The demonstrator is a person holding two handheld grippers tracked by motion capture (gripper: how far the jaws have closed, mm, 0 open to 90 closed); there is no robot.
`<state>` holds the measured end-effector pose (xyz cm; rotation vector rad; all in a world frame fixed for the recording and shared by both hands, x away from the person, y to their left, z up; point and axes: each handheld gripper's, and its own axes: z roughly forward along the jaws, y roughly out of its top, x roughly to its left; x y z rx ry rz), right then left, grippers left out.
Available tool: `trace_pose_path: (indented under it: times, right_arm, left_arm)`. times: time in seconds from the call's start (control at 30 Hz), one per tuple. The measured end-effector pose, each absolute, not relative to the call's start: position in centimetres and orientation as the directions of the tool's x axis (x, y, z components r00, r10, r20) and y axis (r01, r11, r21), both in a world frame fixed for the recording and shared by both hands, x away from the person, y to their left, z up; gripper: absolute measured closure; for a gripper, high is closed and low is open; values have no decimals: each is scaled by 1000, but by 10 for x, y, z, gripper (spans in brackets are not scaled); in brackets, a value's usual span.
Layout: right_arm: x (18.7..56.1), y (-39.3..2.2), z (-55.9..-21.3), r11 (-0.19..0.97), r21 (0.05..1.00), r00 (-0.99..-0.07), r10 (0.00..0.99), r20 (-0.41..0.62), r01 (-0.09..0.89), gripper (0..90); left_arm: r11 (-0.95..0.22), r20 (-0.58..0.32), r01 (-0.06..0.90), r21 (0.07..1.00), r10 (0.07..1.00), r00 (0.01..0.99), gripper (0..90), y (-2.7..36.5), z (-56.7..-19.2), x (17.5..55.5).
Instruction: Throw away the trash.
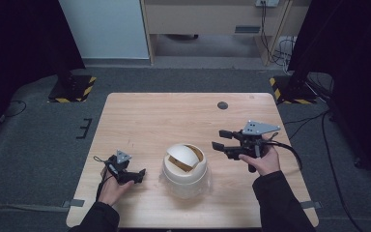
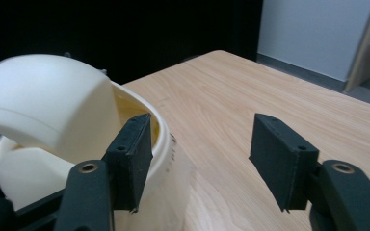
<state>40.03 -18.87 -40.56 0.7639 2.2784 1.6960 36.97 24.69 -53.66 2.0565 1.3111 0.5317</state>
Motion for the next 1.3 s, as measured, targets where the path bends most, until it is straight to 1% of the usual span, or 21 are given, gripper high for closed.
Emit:
trace_pose_path:
  times: [0.17, 0.4, 0.6, 0.7, 0.9, 1.0, 1.13, 1.3]
  right_arm:
    - [398, -200, -413, 199, 932, -821, 552, 149, 303, 358]
    - [390, -219, -434, 228, 907, -786, 597, 157, 354, 328]
    - [388, -241, -454, 216, 877, -718, 671, 186, 429, 293]
    - [388, -250, -464, 239, 857, -688, 705, 170, 457, 262]
    - [392, -265, -481, 266, 820, -635, 759, 145, 506, 243]
    - [394, -272, -489, 283, 801, -611, 782, 125, 527, 219]
    - [398, -287, -505, 290, 756, -544, 833, 103, 587, 202]
    - [401, -300, -515, 305, 702, -476, 878, 56, 644, 185]
  left_arm:
    - [-303, 0, 650, 697, 907, 422, 0, 247, -537, 370]
    - [-303, 0, 650, 697, 907, 422, 0, 247, -537, 370]
    - [-302, 0, 650, 697, 907, 422, 0, 247, -537, 370]
    - [-303, 0, 650, 697, 907, 422, 0, 247, -537, 370]
    - [-303, 0, 650, 697, 907, 422, 0, 247, -537, 370]
    - [-303, 0, 650, 697, 907, 422, 0, 247, -537, 370]
    - [-303, 0, 650, 697, 907, 422, 0, 247, -537, 370]
    - [-302, 0, 650, 697, 907, 422, 0, 247, -537, 370]
